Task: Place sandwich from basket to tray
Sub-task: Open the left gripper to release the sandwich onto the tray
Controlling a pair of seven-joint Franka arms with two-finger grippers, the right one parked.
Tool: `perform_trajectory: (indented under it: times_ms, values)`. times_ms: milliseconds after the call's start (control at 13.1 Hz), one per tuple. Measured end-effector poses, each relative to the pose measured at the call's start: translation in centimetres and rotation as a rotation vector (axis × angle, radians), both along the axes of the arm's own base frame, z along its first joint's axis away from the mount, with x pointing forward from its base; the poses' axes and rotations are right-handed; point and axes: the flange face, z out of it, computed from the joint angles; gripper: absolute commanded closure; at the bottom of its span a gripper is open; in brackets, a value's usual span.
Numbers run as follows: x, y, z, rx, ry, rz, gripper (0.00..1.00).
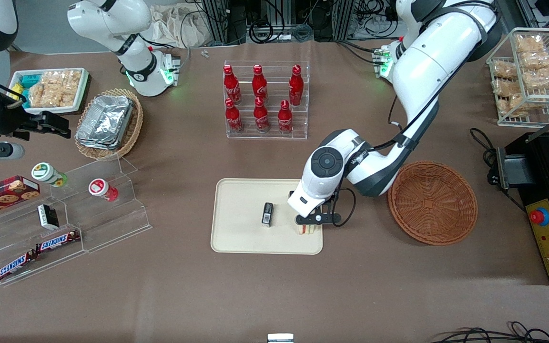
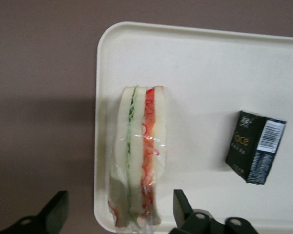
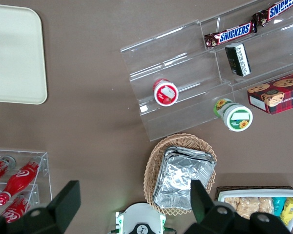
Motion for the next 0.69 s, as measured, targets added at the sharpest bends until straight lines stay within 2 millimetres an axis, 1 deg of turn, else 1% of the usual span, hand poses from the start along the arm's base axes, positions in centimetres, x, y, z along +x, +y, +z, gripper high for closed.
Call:
perform_trajectory:
  times_ms: [76,153,305,458,687]
  values:
    - [0.1,0.2,0.4,0.014,0.004,0.002,0.01]
    - [0.2,0.5,1.2,0.030,0.003,0.005,0.01]
    - [0.6,2.1,3.7,0.072,-0.002,-0.010,0.01]
    - [0.8,4.7,7.0,0.131,0.000,-0.091,0.01]
    - [0.4,10.4,12.4,0.234,0.039,-0.215,0.01]
